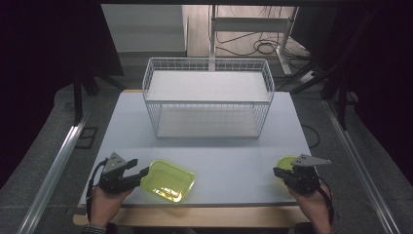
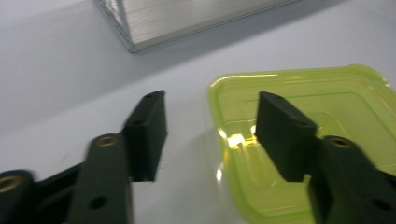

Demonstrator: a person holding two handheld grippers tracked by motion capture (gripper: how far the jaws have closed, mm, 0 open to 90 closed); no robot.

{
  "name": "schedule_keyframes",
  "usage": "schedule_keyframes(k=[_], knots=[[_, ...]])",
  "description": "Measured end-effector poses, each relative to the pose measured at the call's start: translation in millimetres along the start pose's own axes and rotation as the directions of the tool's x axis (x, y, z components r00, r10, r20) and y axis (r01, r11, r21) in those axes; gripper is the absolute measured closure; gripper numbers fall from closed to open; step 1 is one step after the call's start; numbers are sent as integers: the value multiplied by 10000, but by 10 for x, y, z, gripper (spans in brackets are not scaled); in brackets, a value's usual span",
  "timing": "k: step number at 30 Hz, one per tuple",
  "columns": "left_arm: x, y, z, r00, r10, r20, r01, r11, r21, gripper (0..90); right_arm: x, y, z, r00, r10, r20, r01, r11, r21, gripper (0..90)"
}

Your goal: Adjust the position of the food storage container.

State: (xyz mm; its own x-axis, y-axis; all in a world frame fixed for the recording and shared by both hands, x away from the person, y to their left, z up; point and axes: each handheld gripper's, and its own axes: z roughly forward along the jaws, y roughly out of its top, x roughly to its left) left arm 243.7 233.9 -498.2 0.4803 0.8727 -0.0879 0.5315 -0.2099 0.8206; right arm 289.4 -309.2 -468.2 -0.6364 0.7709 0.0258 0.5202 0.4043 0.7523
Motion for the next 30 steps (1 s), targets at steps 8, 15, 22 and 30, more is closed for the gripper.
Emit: schedule_keyframes(k=[8, 15, 22, 30], knots=[[294, -148, 6, 9987, -315, -412, 364, 9916, 1241, 900, 116, 25, 14, 9996, -70, -291, 68, 10000, -60, 890], [171, -215, 184, 9998, 114, 182, -159, 9633, 2679, 900, 249, 44, 68, 9976, -214, -662, 216, 9998, 30, 890], [-22, -178, 273, 9967, 264, 770, -471, 9583, 2818, 900, 386, 57, 142, 9932, -347, -1111, 373, 9991, 218, 890], [-229, -110, 364, 9897, 368, 1387, -739, 9592, 2730, 900, 531, 63, 239, 9852, -488, -1644, 579, 9970, 507, 890]])
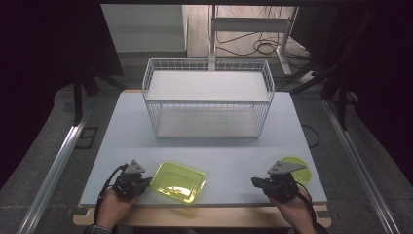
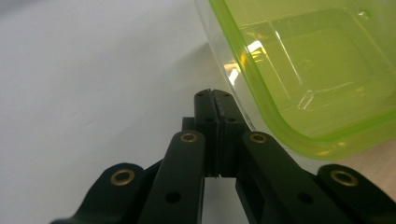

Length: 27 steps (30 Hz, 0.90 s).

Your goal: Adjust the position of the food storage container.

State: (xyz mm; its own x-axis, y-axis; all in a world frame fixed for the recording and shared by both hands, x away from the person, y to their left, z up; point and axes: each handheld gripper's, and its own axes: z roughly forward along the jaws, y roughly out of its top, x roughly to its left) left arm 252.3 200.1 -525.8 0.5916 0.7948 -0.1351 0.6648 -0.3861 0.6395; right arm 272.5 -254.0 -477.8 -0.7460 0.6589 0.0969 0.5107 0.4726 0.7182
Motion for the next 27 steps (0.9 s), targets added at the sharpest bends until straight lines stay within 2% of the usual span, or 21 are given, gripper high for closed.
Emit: schedule_keyframes(k=[4, 5, 9, 13, 14, 23, 27], knots=[[-127, 79, 74, 9984, 203, 520, -200, 9998, -73, 900, 76, 9, 89, 9991, -99, -417, 107, 9997, 199, 889], [-127, 79, 74, 9984, 203, 520, -200, 9998, -73, 900, 76, 9, 89, 9991, -99, -417, 107, 9997, 199, 889], [-271, 170, 164, 9936, 482, 1026, -481, 9988, -34, 900, 152, 17, 179, 9961, -129, -871, 162, 9992, 378, 890], [-341, 213, 209, 9901, 605, 1269, -608, 9981, -14, 900, 210, 27, 253, 9937, -265, -1091, 327, 9979, 556, 889], [-390, 242, 248, 9869, 666, 1470, -670, 9977, -22, 900, 243, 34, 301, 9916, -297, -1257, 380, 9972, 644, 889], [-552, 310, 369, 9780, 956, 1856, -985, 9951, 61, 898, 310, 87, 501, 9883, -617, -1394, 773, 9910, 1095, 889], [-579, 325, 380, 9762, 1030, 1908, -1053, 9944, 19, 898, 242, 130, 553, 9921, -571, -1119, 703, 9905, 1183, 889]])
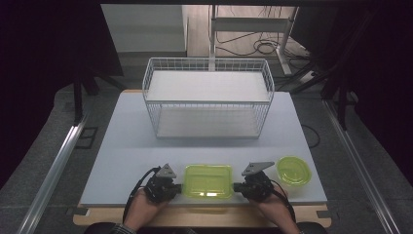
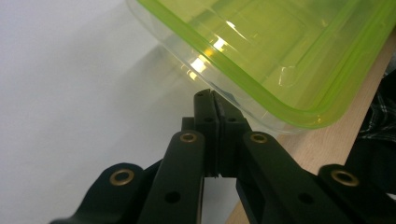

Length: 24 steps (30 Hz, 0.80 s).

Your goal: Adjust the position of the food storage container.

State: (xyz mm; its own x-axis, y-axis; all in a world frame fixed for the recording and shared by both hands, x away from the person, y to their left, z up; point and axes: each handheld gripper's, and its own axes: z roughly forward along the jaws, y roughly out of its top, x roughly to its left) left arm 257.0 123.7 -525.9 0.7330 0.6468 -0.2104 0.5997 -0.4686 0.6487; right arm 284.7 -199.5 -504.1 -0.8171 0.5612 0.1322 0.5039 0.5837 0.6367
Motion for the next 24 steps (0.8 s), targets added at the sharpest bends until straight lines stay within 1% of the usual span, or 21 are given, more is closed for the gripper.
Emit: schedule_keyframes(k=[1, 2, 3, 6, 7, 8, 9, 10, 12, 15, 16, 18, 19, 20, 21, 22, 23, 24], knots=[[-2, 6, 7, 10000, -86, 34, 86, 9999, -101, 898, -25, 10, 5, 10000, 26, 33, -26, 10000, -31, 889], [-2, 6, 7, 10000, -86, 34, 86, 9999, -101, 898, -25, 10, 5, 10000, 26, 33, -26, 10000, -31, 889], [-5, 17, 17, 9999, -118, 32, 118, 9998, -148, 896, -67, 32, 14, 9999, 118, 113, -117, 9999, -44, 889], [-8, 28, 30, 9999, -123, 27, 123, 9998, -166, 897, -119, 57, 32, 9997, 124, 217, -124, 9999, -9, 889], [-24, 40, 51, 9998, -153, 94, 154, 9997, -181, 897, -140, 63, 42, 9996, 94, 261, -93, 10000, -22, 889], [-24, 40, 51, 9998, -153, 94, 154, 9997, -181, 897, -140, 63, 42, 9996, 94, 261, -93, 10000, -22, 889], [-51, 50, 74, 9999, -10, 160, 12, 9999, -139, 897, -163, 73, 52, 9994, 88, 339, -88, 10000, 2, 889], [-51, 50, 74, 9999, -10, 160, 12, 9999, -139, 896, -163, 73, 52, 9994, 88, 339, -88, 10000, 2, 889], [-99, 57, 97, 9997, 172, 192, -172, 9998, -35, 895, -196, 90, 68, 9990, 50, 443, -51, 10000, 20, 889], [-114, 57, 100, 9995, 155, 263, -153, 9998, -83, 892, -226, 103, 76, 9989, 67, 457, -69, 10000, 46, 889], [-114, 56, 98, 9995, 148, 292, -145, 9998, -109, 884, -264, 113, 84, 9986, 142, 504, -146, 9999, 71, 888], [-104, 51, 83, 9995, 172, 278, -169, 9998, -104, 883, -289, 111, 72, 9978, 208, 623, -211, 9998, 51, 886], [-85, 33, 56, 9997, 61, 225, -56, 9998, -216, 883, -307, 105, 51, 9972, 167, 732, -166, 9999, -17, 877], [-85, 33, 56, 9997, 61, 225, -56, 9998, -216, 881, -313, 104, 31, 9966, 197, 797, -192, 9998, -61, 870], [-60, 2, 7, 9999, -2, 126, 6, 9996, -292, 875, -314, 105, -7, 9950, 198, 983, -187, 9998, -118, 860], [-60, 2, 7, 9999, -2, 126, 6, 9996, -292, 867, -314, 105, -7, 9950, 198, 983, -187, 9998, -118, 860], [-36, -45, -57, 10000, 18, -66, -20, 9994, -355, 850, -307, 105, -62, 9927, 158, 1193, -132, 9997, -223, 830], [-36, -45, -57, 10000, 18, -66, -20, 9994, -355, 832, -307, 105, -62, 9927, 158, 1193, -132, 9997, -223, 830]])
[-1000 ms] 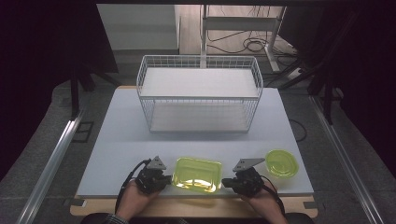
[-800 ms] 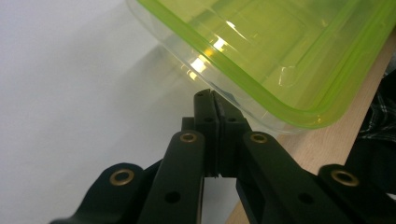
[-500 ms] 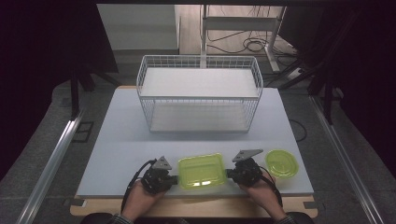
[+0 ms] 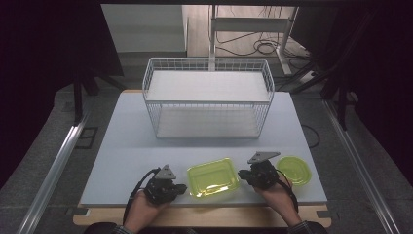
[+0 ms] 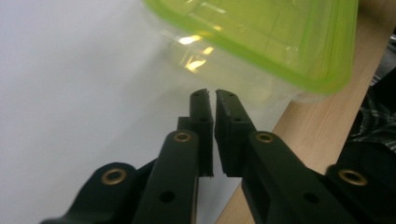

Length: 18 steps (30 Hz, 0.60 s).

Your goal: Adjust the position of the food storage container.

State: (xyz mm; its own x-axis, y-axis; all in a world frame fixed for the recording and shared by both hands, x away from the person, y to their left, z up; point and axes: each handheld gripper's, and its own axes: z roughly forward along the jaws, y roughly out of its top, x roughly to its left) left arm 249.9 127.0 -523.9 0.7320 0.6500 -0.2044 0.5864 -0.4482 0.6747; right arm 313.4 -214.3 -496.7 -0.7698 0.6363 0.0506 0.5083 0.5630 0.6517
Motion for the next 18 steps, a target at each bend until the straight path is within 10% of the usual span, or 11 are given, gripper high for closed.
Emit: schedule_keyframes(k=[11, 18], knots=[[94, -229, -294, 9919, -366, -1220, 266, 9962, -827, 207, 2, -148, -276, 9988, 344, 342, -310, 9949, -956, 450], [40, -277, -286, 9828, 77, -1843, -280, 9938, -1079, 72, -33, -172, -250, 9977, 662, -133, -674, 9881, -1384, 232]])
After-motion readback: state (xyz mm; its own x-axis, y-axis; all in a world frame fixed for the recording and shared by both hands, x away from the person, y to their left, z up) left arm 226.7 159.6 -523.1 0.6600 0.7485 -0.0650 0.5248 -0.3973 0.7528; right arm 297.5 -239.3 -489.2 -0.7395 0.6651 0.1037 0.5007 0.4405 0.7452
